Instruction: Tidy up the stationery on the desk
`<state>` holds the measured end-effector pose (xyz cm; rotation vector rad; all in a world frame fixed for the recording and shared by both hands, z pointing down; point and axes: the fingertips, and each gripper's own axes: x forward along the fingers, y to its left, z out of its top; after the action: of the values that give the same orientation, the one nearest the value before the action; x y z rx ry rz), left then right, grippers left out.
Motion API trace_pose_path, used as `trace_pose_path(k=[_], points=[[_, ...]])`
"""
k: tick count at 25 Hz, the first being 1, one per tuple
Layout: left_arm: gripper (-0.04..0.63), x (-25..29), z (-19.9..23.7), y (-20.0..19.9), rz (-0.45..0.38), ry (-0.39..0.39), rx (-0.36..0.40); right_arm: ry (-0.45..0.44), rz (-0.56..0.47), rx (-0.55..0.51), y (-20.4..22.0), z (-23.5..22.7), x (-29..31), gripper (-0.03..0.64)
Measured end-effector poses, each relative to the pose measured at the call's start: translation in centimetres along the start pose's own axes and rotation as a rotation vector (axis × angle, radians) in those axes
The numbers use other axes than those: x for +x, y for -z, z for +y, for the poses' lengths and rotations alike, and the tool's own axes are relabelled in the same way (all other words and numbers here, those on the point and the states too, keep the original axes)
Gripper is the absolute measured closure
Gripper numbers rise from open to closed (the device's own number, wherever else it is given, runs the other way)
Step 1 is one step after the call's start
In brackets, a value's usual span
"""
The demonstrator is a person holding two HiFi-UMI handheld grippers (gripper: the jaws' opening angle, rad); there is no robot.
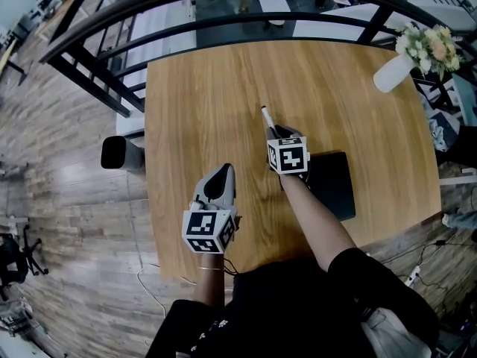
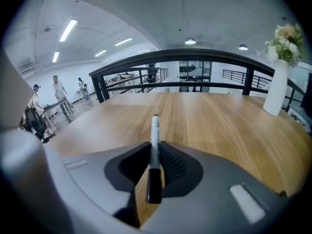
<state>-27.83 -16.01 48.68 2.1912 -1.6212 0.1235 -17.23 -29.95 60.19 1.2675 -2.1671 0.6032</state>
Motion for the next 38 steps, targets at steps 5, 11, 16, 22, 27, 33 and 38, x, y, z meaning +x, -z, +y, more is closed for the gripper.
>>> trace_pose_path(k=[5, 11, 16, 22, 27, 33, 38], points=[[0.603, -0.5, -0.7, -0.5, -0.011, 0.012, 0.014, -0.005, -0.036, 0.012, -0.3, 0.2, -2.0, 0.538], [0.603, -1.3, -1.5, -0.9, -0.023, 0.028, 0.033, -0.004, -0.076, 0.034, 0.0, 0.1, -4.4, 0.538], [0.603, -1.6, -2.2, -0.4, -0.022, 0.045, 0.027, -0.005, -0.102, 0.058, 0.6, 0.1, -6.2, 0.538], [0.603, -1.5, -3.9, -0.1, -0.018, 0.066, 0.049, -0.006, -0.129, 0.074, 1.1, -0.5, -8.4, 0.538], [0.603, -1.1, -5.1, 0.1, -0.015, 0.073, 0.065, -0.017, -0.139, 0.095, 1.8, -1.2, -10.0, 0.538], [0.603, -0.2, -6.7, 0.2, -0.011, 0.085, 0.084, -0.028, -0.170, 0.119, 2.4, -2.3, -12.1, 0.538], [0.603, 0.7, -9.2, 0.5, -0.001, 0.100, 0.100, -0.021, -0.173, 0.131, 3.6, -4.4, -14.2, 0.538]])
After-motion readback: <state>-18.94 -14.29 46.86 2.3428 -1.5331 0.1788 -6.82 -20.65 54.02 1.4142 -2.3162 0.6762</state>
